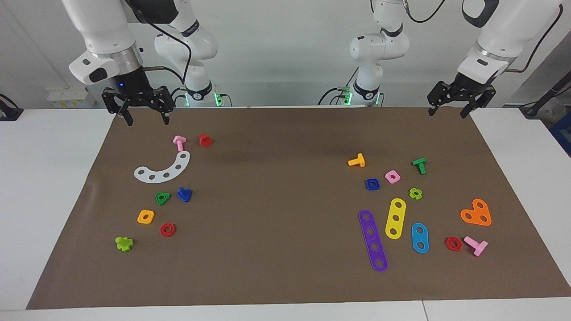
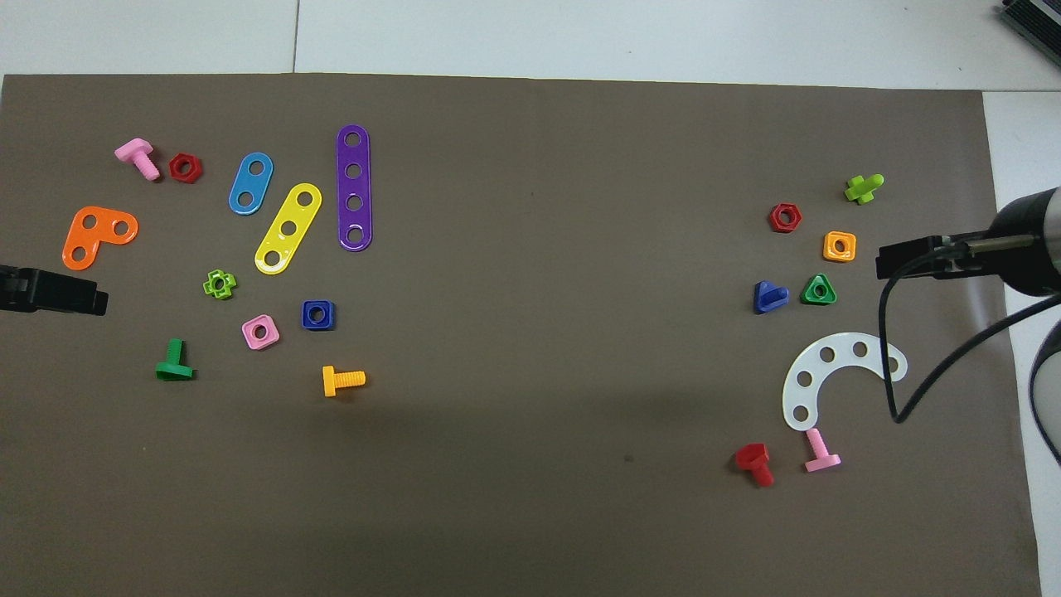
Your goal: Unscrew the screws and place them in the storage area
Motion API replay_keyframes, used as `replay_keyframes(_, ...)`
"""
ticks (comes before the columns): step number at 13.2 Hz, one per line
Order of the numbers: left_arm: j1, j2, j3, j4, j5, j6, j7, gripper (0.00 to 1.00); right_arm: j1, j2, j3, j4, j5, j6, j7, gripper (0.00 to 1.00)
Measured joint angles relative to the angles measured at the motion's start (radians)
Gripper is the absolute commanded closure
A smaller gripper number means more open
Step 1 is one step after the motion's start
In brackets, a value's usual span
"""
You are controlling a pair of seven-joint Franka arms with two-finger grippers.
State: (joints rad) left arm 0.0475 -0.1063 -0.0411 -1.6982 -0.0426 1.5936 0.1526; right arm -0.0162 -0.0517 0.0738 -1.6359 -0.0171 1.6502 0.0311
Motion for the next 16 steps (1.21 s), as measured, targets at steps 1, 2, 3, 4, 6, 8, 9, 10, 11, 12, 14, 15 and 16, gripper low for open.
replay_keyframes(1,0.000,0.000,0.000,0.000,0.000,0.000,0.000,0.00,0.000,0.004,0.000,0.005,0.000,-0.006,0.000,0.02)
replay_keyframes(2,0.000,0.000,0.000,0.000,0.000,0.000,0.000,0.00,0.000,0.009,0.000,0.013,0.000,-0.012,0.000,0.02)
replay_keyframes(3,0.000,0.000,0.000,0.000,0.000,0.000,0.000,0.00,0.000,0.017,0.001,0.022,0.000,-0.021,0.000,0.01)
replay_keyframes(4,0.000,0.000,0.000,0.000,0.000,0.000,0.000,0.00,0.000,0.023,0.001,0.026,0.000,-0.030,0.000,0.00)
replay_keyframes(6,0.000,0.000,0.000,0.000,0.000,0.000,0.000,0.00,0.001,0.027,0.002,0.023,0.000,-0.049,0.000,0.00)
replay_keyframes(8,0.000,0.000,0.000,0.000,0.000,0.000,0.000,0.00,0.001,0.027,0.004,0.019,0.000,-0.059,0.000,0.00)
replay_keyframes(9,0.000,0.000,0.000,0.000,0.000,0.000,0.000,0.00,0.001,0.027,0.004,0.017,0.000,-0.059,0.000,0.00)
replay_keyframes(10,0.000,0.000,0.000,0.000,0.000,0.000,0.000,0.00,0.001,0.027,0.004,0.016,0.000,-0.059,0.000,0.00)
replay_keyframes(11,0.000,0.000,0.000,0.000,0.000,0.000,0.000,0.00,0.001,0.027,0.005,0.016,0.000,-0.059,0.000,0.00)
replay_keyframes(12,0.000,0.000,0.000,0.000,0.000,0.000,0.000,0.00,0.002,0.027,0.005,0.016,0.000,-0.059,0.000,0.00)
replay_keyframes(14,0.000,0.000,0.000,0.000,0.000,0.000,0.000,0.00,0.010,0.027,0.006,0.016,0.001,-0.059,0.000,0.00)
replay_keyframes(15,0.000,0.000,0.000,0.000,0.000,0.000,0.000,0.00,0.014,0.027,0.006,0.016,0.001,-0.059,0.000,0.00)
replay_keyframes(16,0.000,0.000,0.000,0.000,0.000,0.000,0.000,0.00,0.015,0.027,0.006,0.016,0.001,-0.059,0.000,0.00)
